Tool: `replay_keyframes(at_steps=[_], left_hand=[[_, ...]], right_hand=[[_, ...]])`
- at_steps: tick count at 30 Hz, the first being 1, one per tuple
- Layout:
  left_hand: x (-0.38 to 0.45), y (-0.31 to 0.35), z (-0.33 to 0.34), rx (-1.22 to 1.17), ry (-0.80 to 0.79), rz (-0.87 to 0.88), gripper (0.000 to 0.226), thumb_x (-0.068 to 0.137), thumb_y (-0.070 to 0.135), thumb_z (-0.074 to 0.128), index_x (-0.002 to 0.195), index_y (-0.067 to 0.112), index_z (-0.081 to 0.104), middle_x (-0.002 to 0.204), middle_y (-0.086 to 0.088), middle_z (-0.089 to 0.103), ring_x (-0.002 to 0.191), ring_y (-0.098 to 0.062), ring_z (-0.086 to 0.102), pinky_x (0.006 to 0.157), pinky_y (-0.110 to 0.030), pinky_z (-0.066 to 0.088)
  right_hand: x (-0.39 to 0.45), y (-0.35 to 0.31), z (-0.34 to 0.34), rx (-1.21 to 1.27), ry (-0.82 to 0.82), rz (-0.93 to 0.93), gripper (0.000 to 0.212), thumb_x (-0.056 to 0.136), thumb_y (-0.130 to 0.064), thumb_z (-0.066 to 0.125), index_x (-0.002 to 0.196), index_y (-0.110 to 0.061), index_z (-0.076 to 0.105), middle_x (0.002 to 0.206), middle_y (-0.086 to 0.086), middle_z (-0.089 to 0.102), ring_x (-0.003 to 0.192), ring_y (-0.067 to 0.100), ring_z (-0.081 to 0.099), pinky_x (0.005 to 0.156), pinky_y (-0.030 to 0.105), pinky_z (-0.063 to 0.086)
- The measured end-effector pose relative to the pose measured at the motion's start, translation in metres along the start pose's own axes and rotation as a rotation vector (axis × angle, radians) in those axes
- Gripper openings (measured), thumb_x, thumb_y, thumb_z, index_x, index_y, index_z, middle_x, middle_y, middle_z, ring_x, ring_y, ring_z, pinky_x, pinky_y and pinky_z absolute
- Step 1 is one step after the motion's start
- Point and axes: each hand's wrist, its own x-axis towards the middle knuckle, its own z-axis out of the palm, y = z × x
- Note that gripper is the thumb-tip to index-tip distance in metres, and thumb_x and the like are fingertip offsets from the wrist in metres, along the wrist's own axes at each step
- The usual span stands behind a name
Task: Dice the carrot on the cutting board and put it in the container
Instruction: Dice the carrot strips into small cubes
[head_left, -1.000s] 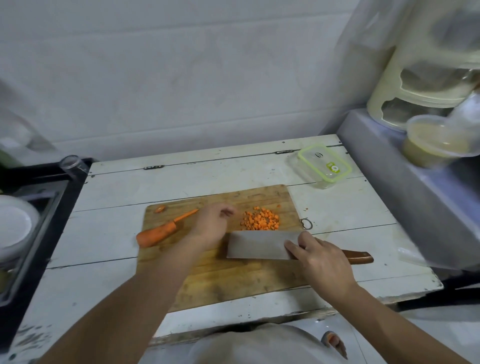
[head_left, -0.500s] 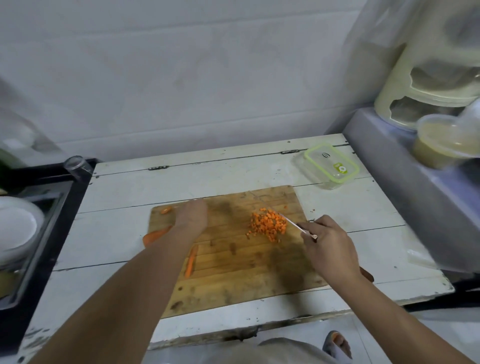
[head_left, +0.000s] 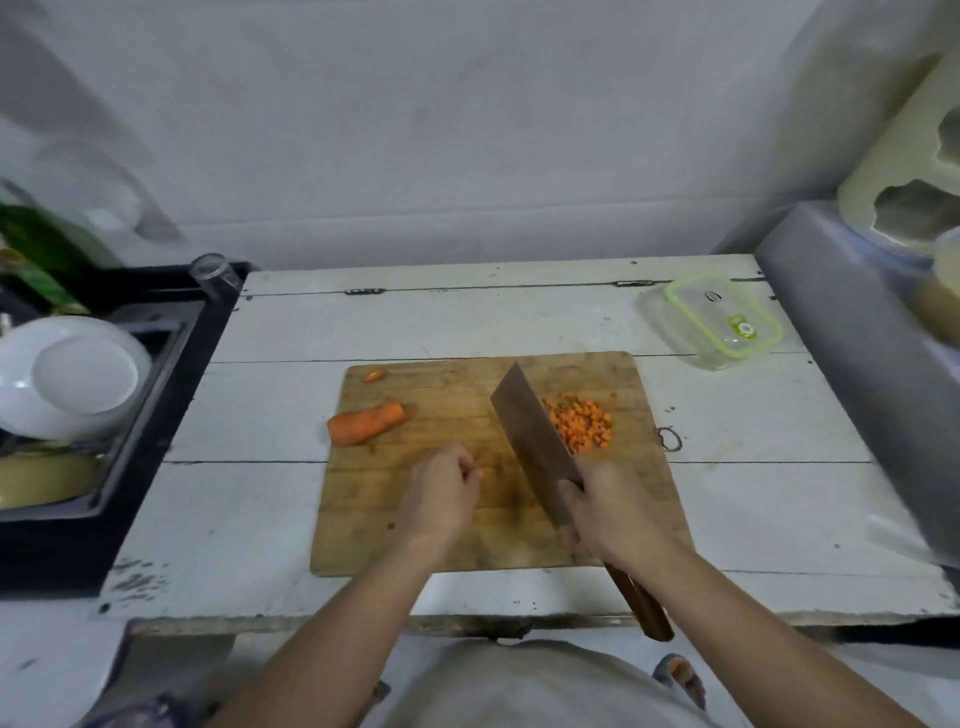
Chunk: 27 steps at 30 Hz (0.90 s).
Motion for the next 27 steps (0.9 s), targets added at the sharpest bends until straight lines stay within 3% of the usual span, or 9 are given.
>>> replay_keyframes(at_steps=[3,8,12,16,18,20,23,25,27], left_hand=[[-0.009,-0.010,0.000,-0.088,0.027,-0.058,0.018,0.101,0.024,0.061,0.118,0.022,0.064,0.116,0.004,0.068,0.100,-0.011,0.061,0.083,-0.026,0.051],[-0.017,-0.021,0.006,0.115,0.009,-0.019,0.014,0.098,0.037,0.064,0.106,0.027,0.067,0.136,0.002,0.058,0.118,-0.016,0.059,0.085,-0.032,0.050],[-0.014,-0.017,0.013,0.236,-0.021,0.262,0.021,0.101,0.015,0.057,0.114,0.028,0.068,0.119,0.008,0.057,0.118,-0.016,0.052,0.101,-0.029,0.043],[-0.002,-0.009,0.000,0.266,-0.200,0.424,0.033,0.102,0.012,0.057,0.127,0.030,0.068,0.127,0.011,0.052,0.123,-0.012,0.043,0.108,-0.029,0.039],[-0.005,-0.007,-0.005,0.192,-0.104,0.325,0.033,0.101,0.012,0.058,0.129,0.029,0.065,0.129,0.010,0.052,0.122,-0.011,0.047,0.106,-0.029,0.043],[-0.012,-0.008,-0.003,-0.012,0.001,0.048,0.015,0.100,0.015,0.062,0.109,0.024,0.069,0.123,0.006,0.061,0.105,-0.014,0.063,0.091,-0.030,0.053],[-0.028,-0.007,0.010,-0.457,-0.140,-0.407,0.014,0.101,0.022,0.063,0.100,0.011,0.070,0.097,-0.005,0.075,0.061,-0.019,0.071,0.063,-0.034,0.061],[-0.033,-0.005,0.017,-0.295,-0.141,-0.347,0.016,0.101,0.032,0.063,0.097,0.017,0.070,0.075,0.001,0.075,0.059,-0.017,0.070,0.061,-0.035,0.060],[-0.034,0.001,0.016,0.031,-0.002,-0.142,0.011,0.098,0.040,0.065,0.097,0.029,0.065,0.088,0.012,0.068,0.073,-0.011,0.065,0.062,-0.030,0.052]], right_hand=[[0.008,-0.002,0.003,0.036,-0.036,0.046,0.023,0.102,-0.023,0.049,0.122,-0.021,0.060,0.085,0.004,0.070,0.066,0.020,0.072,0.060,0.038,0.060],[0.018,0.012,-0.014,0.045,0.011,0.127,0.019,0.100,-0.019,0.048,0.115,-0.017,0.060,0.071,0.008,0.071,0.051,0.022,0.070,0.061,0.048,0.061],[0.011,0.013,-0.031,0.116,0.021,0.145,0.015,0.102,-0.014,0.048,0.112,-0.013,0.060,0.067,0.012,0.070,0.044,0.019,0.066,0.056,0.041,0.060],[0.000,0.010,-0.039,0.132,0.028,0.087,0.012,0.102,-0.014,0.051,0.108,-0.018,0.061,0.075,0.015,0.070,0.050,0.025,0.067,0.051,0.036,0.058],[-0.005,0.010,-0.036,0.148,0.030,0.062,0.010,0.101,-0.011,0.053,0.101,-0.014,0.062,0.078,0.019,0.069,0.050,0.029,0.067,0.044,0.033,0.055],[-0.010,0.013,-0.029,0.114,0.012,0.016,0.012,0.100,-0.012,0.053,0.096,-0.015,0.064,0.076,0.015,0.068,0.048,0.029,0.067,0.043,0.035,0.053],[-0.020,0.017,-0.018,-0.052,-0.085,-0.025,0.020,0.099,-0.019,0.050,0.082,-0.024,0.061,0.062,0.000,0.067,0.046,0.016,0.066,0.054,0.041,0.057],[-0.025,0.015,-0.014,-0.149,-0.111,-0.044,0.024,0.100,-0.020,0.050,0.078,-0.025,0.058,0.062,-0.003,0.066,0.047,0.012,0.066,0.057,0.042,0.059],[-0.028,0.011,-0.014,-0.143,-0.120,-0.045,0.025,0.100,-0.019,0.049,0.078,-0.028,0.057,0.064,-0.004,0.065,0.048,0.012,0.066,0.052,0.036,0.057]])
